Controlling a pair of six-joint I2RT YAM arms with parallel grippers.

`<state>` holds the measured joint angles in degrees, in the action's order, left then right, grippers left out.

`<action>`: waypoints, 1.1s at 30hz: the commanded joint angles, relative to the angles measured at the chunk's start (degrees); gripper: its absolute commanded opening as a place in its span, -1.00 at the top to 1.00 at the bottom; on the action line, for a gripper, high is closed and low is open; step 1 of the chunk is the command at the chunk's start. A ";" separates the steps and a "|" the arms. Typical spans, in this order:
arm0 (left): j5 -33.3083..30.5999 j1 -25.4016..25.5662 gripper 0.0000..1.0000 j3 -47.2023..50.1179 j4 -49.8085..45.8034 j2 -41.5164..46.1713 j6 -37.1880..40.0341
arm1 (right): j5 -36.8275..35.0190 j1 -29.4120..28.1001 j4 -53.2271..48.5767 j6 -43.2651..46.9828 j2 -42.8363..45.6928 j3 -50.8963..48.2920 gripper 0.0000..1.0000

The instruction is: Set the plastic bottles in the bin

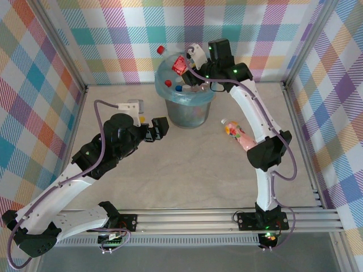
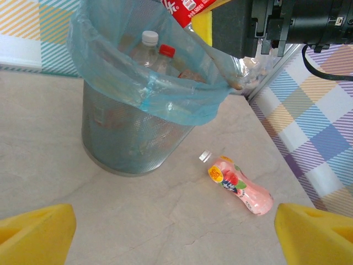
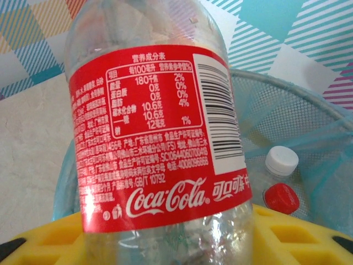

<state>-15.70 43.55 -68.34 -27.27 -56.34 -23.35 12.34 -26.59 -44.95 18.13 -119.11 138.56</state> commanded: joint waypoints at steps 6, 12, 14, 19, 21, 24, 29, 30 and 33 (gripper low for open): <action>-1.94 -0.48 -0.86 0.66 -0.68 1.05 -0.55 | 1.37 0.48 -3.62 2.76 -5.39 5.36 -0.08; -2.39 -0.53 -0.86 0.81 -1.18 1.56 -0.51 | 0.78 0.75 -5.19 2.27 -7.11 7.60 -0.26; -2.67 -0.53 -0.87 0.92 -1.21 1.68 -0.42 | 0.67 0.75 -5.32 1.74 -6.71 7.33 -0.36; -2.57 -0.48 -0.87 0.69 -1.21 1.51 -0.38 | 0.15 0.75 -4.82 1.56 -5.32 7.25 -0.43; -2.49 -0.53 -0.87 0.66 -1.12 1.39 -0.38 | 0.14 0.75 -4.47 1.63 -4.83 7.24 -0.46; -2.39 -0.49 -0.87 0.75 -1.09 1.23 -0.54 | -0.03 0.75 -4.18 1.82 -4.25 7.24 -0.50; -2.23 -0.55 -0.87 0.75 -0.97 0.97 -0.56 | 0.04 0.78 -4.44 1.82 -3.93 7.17 -0.49; -2.31 -0.49 -0.87 0.75 -0.95 0.89 -0.55 | 0.33 0.79 -4.38 1.75 -3.94 7.16 -0.48; -2.19 -0.48 -0.87 0.75 -0.95 0.70 -0.57 | 1.06 0.75 -4.35 1.34 -4.51 6.98 -0.48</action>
<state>-17.61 43.55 -67.75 -28.38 -55.66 -23.38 12.49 -26.20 -48.80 19.99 -125.32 144.55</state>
